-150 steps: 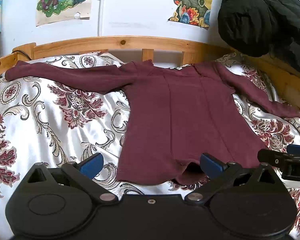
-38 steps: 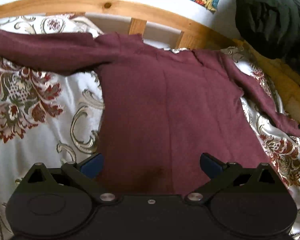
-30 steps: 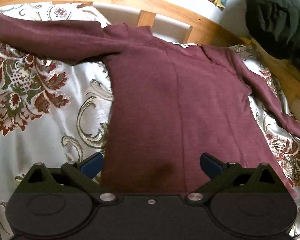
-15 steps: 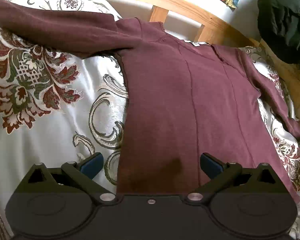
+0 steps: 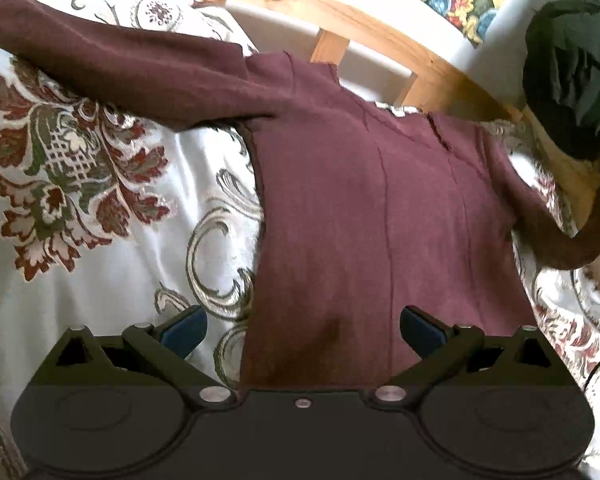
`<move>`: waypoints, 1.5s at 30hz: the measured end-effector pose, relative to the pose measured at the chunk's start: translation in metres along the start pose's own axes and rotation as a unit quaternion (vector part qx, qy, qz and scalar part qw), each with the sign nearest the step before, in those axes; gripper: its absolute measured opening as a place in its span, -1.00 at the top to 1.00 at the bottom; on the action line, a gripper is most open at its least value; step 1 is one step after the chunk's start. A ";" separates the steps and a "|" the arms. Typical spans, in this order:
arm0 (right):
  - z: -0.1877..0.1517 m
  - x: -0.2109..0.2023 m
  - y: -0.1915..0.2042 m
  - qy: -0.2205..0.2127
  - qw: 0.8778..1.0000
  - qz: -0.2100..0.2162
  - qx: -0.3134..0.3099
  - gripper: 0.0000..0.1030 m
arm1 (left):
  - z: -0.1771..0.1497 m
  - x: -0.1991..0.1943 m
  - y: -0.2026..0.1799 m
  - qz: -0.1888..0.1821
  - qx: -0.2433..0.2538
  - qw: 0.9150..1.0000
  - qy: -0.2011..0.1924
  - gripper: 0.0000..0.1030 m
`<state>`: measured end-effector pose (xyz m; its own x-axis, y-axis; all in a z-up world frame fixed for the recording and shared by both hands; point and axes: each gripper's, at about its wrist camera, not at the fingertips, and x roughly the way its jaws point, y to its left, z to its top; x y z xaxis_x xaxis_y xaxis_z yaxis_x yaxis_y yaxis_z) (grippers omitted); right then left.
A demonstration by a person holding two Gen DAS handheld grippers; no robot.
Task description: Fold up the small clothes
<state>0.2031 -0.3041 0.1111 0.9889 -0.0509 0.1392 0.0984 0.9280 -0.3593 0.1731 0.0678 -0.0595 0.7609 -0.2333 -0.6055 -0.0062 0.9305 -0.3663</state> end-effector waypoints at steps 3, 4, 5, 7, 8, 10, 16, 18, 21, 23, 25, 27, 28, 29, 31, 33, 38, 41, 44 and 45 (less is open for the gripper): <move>0.000 -0.009 0.041 -0.003 0.996 0.084 -0.040 0.87 | 0.005 -0.005 0.002 0.002 -0.006 1.000 -0.013 -0.99; -0.004 -0.014 0.056 -0.006 0.992 0.110 -0.059 0.87 | 0.006 -0.007 0.004 0.002 -0.008 1.000 -0.017 -0.99; -0.008 -0.020 0.067 -0.011 0.989 0.128 -0.075 0.87 | 0.008 -0.009 0.005 0.001 -0.010 1.000 -0.023 -0.99; -0.014 -0.033 0.089 -0.016 0.981 0.168 -0.101 0.87 | 0.011 -0.014 0.007 -0.004 -0.017 0.999 -0.037 -0.99; -0.017 -0.037 0.098 -0.016 0.977 0.183 -0.108 0.87 | 0.012 -0.016 0.008 -0.006 -0.020 0.999 -0.045 -0.99; -0.022 -0.043 0.114 -0.012 0.969 0.219 -0.116 0.87 | 0.015 -0.021 0.010 -0.009 -0.026 0.998 -0.062 -0.99; -0.032 -0.063 0.143 0.006 0.945 0.295 -0.139 0.87 | 0.018 -0.032 0.016 -0.013 -0.047 0.994 -0.099 -0.99; -0.037 -0.069 0.150 0.018 0.937 0.319 -0.144 0.87 | 0.019 -0.033 0.017 -0.016 -0.052 0.993 -0.102 -0.99; -0.042 -0.071 0.155 0.038 0.926 0.347 -0.145 0.87 | 0.019 -0.033 0.018 -0.021 -0.057 0.993 -0.101 -0.99; -0.047 -0.076 0.160 0.046 0.917 0.366 -0.153 0.87 | 0.018 -0.033 0.019 -0.022 -0.058 0.993 -0.101 -0.99; -0.050 -0.081 0.163 0.054 0.909 0.383 -0.156 0.86 | 0.017 -0.031 0.019 -0.023 -0.058 0.993 -0.099 -0.99; -0.053 -0.082 0.165 0.071 0.900 0.400 -0.154 0.71 | 0.017 -0.030 0.020 -0.025 -0.057 0.993 -0.097 -0.99; -0.054 -0.083 0.164 0.079 0.899 0.404 -0.151 0.52 | 0.017 -0.030 0.020 -0.026 -0.056 0.993 -0.097 -0.99; -0.055 -0.084 0.161 0.082 0.898 0.406 -0.146 -0.03 | 0.017 -0.029 0.020 -0.027 -0.054 0.993 -0.097 -0.99; -0.057 -0.087 0.149 0.089 0.903 0.402 -0.125 -0.57 | 0.018 -0.028 0.022 -0.028 -0.052 0.993 -0.099 -0.99; -0.058 -0.086 0.135 0.099 0.910 0.389 -0.106 -0.77 | 0.019 -0.027 0.023 -0.031 -0.046 0.993 -0.103 -0.99; -0.061 -0.058 0.093 0.142 0.944 0.292 -0.061 -0.84 | 0.023 -0.015 0.015 -0.041 -0.025 0.993 -0.109 -0.99; -0.059 -0.021 0.060 0.167 0.958 0.233 -0.019 -0.86 | 0.023 -0.005 0.003 -0.069 0.011 0.993 -0.096 -0.99; -0.058 0.031 0.029 0.201 0.961 0.185 0.031 -0.86 | 0.012 0.007 -0.010 -0.064 0.063 0.993 -0.073 -0.99; -0.058 0.049 0.021 0.217 0.960 0.170 0.043 -0.86 | 0.008 0.011 -0.013 -0.055 0.077 0.994 -0.061 -0.99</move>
<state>0.2599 -0.3086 0.0566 0.9172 0.1298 -0.3766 -0.2302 0.9443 -0.2352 0.1864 0.0550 -0.0560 0.8249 -0.3085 -0.4737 0.1733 0.9356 -0.3076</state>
